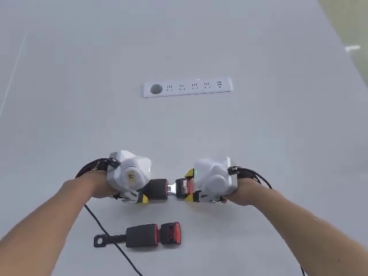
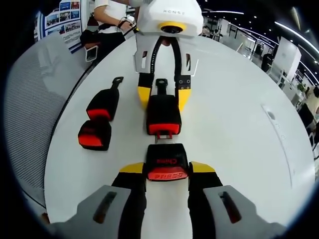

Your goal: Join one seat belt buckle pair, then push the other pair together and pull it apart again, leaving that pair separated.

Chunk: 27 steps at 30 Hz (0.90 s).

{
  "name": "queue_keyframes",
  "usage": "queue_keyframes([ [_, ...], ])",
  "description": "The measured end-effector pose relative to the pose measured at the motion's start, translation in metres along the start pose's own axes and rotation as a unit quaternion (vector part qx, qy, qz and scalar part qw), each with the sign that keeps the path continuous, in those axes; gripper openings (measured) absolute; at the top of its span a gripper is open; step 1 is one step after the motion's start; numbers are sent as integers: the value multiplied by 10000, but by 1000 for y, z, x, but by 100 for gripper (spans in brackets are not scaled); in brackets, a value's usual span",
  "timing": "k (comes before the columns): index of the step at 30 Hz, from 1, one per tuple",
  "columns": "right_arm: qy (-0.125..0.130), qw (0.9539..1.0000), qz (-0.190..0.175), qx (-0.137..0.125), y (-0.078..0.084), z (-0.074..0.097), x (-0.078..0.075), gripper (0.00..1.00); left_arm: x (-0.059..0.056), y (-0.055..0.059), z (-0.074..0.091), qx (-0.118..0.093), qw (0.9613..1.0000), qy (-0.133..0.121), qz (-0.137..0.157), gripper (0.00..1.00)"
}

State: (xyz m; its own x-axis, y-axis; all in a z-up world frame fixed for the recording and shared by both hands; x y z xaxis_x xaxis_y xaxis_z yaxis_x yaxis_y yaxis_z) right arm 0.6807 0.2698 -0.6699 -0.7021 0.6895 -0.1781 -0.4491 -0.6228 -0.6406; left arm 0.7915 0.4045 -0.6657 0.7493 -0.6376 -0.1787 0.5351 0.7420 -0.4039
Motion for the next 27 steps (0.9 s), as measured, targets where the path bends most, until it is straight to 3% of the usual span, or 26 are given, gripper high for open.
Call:
queue_keyframes([
  [7,-83,9999,78,42,-2,-1,-2,29,1,0,0,-21,10000,12,-17,31],
  [27,68,9999,-113,30,-8,-11,0,29,1,2,-1,-172,9998,-20,104,31],
])
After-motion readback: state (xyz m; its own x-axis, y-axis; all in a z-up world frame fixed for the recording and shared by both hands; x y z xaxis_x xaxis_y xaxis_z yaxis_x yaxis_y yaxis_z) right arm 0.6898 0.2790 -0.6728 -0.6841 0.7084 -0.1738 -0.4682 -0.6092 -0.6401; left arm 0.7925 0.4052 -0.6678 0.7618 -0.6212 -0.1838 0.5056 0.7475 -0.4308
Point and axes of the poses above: the centre of the closed fingertips' face, and the gripper's own axes: z roughly backward along the fingers, x roughly to its left, y roughly out of its underside, the point moved 9 cm from there along z, roughly backward along the fingers, and after that the axes turned 9 degrees about y, right-handed, at the moved point
